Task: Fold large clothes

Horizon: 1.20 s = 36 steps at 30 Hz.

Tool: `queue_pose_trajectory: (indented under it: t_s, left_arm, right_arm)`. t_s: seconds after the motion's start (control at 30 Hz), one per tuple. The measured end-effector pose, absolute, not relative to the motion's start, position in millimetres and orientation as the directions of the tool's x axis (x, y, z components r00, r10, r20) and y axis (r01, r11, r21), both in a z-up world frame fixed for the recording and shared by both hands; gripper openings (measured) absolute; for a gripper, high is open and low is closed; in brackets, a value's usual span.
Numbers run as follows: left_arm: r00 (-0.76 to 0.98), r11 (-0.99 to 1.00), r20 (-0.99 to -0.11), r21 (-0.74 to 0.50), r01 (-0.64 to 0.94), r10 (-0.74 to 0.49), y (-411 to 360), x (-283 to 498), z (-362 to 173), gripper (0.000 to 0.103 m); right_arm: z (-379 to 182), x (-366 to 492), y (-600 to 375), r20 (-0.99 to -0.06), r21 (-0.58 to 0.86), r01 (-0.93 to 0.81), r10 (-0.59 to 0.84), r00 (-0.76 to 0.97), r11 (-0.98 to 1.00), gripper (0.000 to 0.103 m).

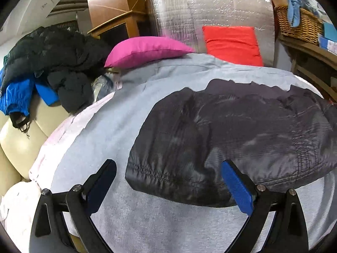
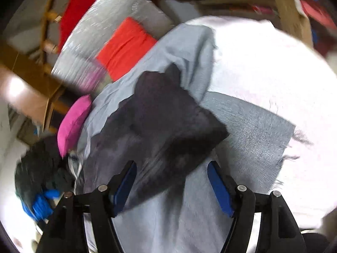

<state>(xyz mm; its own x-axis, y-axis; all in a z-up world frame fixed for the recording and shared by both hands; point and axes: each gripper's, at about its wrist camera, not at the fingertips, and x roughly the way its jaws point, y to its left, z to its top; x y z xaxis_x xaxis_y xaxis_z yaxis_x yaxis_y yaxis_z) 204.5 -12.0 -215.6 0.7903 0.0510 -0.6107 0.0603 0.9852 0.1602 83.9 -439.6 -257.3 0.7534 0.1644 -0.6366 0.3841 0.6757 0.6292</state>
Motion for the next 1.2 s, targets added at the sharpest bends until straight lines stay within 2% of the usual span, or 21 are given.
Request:
queue_pose_trajectory:
  t_s: [0.27, 0.4, 0.53, 0.67, 0.9, 0.97, 1.07, 1.2]
  left_arm:
    - [0.779, 0.984, -0.626, 0.153, 0.088, 0.028, -17.0, 208.1, -216.5, 0.099]
    - [0.761, 0.984, -0.648, 0.146, 0.102, 0.018, -16.7, 212.4, -219.8, 0.099]
    - [0.75, 0.984, -0.662, 0.138, 0.109, 0.01, -17.1, 217.0, -223.4, 0.099]
    - [0.738, 0.984, -0.675, 0.138, 0.114, 0.01, -18.5, 222.9, -227.1, 0.099]
    - [0.73, 0.981, -0.684, 0.14, 0.132, -0.001, -27.3, 227.4, -230.6, 0.099]
    - [0.722, 0.98, -0.691, 0.141, 0.137, -0.002, -30.1, 229.5, -233.6, 0.099]
    - [0.687, 0.981, -0.726, 0.129, 0.146, -0.006, -32.8, 236.9, -242.6, 0.099]
    - [0.657, 0.982, -0.754, 0.128, 0.14, 0.005, -34.6, 242.2, -250.9, 0.099]
  right_arm:
    - [-220.1, 108.7, -414.7, -0.612, 0.526, 0.301, 0.108, 0.783, 0.795, 0.073]
    - [-227.3, 140.0, -409.2, -0.647, 0.461, 0.313, 0.073, 0.759, 0.83, 0.073]
    - [-258.7, 165.0, -408.4, -0.734, 0.385, 0.361, 0.044, 0.678, 0.849, 0.073]
    - [-258.8, 167.6, -398.8, -0.748, 0.302, 0.355, -0.01, 0.663, 0.885, 0.073]
    - [-220.0, 148.2, -359.8, -0.581, 0.257, 0.177, 0.005, 0.814, 0.95, 0.073]
    - [-229.6, 158.3, -349.1, -0.614, 0.261, 0.141, 0.052, 0.788, 0.955, 0.073]
    - [-266.7, 181.3, -348.8, -0.734, 0.275, 0.172, 0.091, 0.673, 0.946, 0.073]
    - [-253.1, 168.3, -347.0, -0.711, 0.274, 0.159, 0.089, 0.698, 0.949, 0.073]
